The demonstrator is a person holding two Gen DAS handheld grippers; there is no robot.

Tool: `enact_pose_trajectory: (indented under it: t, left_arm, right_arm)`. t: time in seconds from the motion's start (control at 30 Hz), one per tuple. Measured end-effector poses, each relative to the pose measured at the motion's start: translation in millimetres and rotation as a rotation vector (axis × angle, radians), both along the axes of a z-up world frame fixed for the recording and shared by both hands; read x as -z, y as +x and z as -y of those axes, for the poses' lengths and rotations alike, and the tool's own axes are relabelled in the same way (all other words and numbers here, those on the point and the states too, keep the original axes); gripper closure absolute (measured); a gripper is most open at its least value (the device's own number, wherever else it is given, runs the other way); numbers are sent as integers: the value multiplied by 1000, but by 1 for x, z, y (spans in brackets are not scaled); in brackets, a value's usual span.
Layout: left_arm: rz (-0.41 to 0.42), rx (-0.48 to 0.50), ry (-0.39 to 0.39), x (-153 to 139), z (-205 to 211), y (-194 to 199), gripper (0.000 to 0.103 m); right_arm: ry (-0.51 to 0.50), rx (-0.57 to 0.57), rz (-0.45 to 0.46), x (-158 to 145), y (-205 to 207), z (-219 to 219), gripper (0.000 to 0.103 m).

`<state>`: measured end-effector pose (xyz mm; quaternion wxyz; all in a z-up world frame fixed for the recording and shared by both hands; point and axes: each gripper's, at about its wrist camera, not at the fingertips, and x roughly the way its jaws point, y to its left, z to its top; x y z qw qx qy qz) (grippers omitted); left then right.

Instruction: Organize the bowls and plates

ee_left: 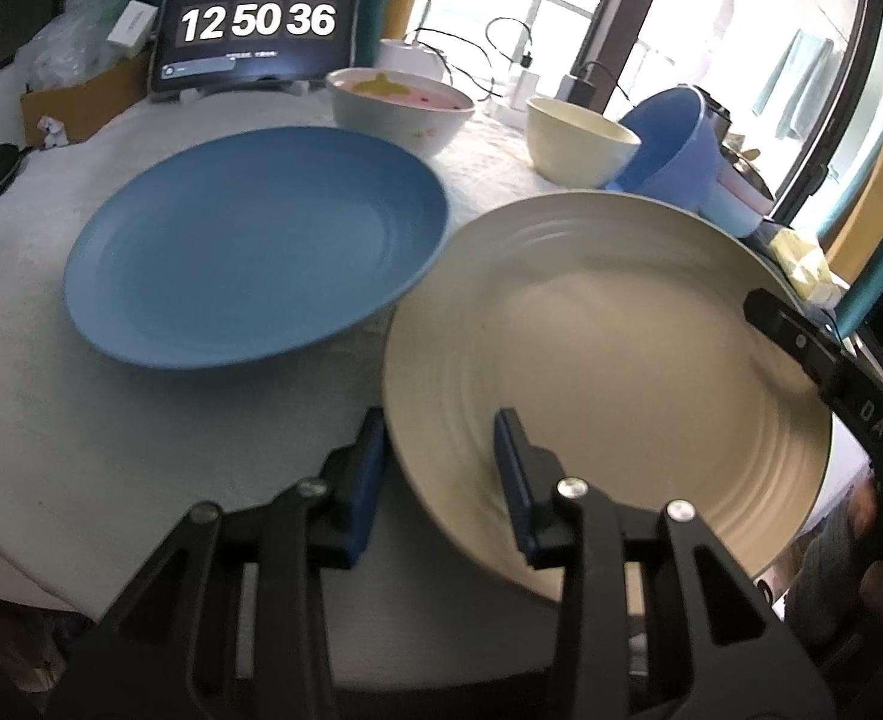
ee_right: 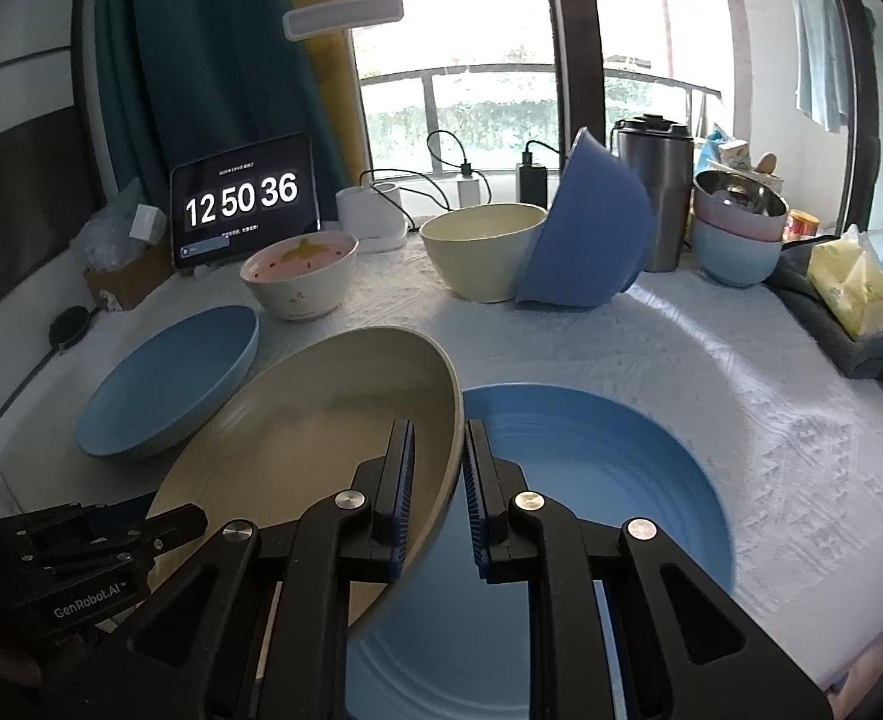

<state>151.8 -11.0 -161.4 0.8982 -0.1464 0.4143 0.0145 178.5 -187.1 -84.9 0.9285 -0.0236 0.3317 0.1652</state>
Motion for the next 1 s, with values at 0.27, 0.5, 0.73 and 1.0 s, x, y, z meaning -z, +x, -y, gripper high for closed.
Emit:
enact_pose_trajectory:
  t: [0.27,0.5,0.73,1.0]
  left_arm:
    - [19,34,33,-8,20,4,66]
    - [38,57,75,-16,37,6,66]
    - [53,101,111,-21,60,9,66]
    - [53,149,143,-22,84,17,66]
  right_arm:
    - [-3,25,22,-5,-3,19,86]
    - [22,47,37,-6,-5,38,86]
    - [45,83,36,-6,-5,63,87]
    - [54,130,17,1,-6,89,87]
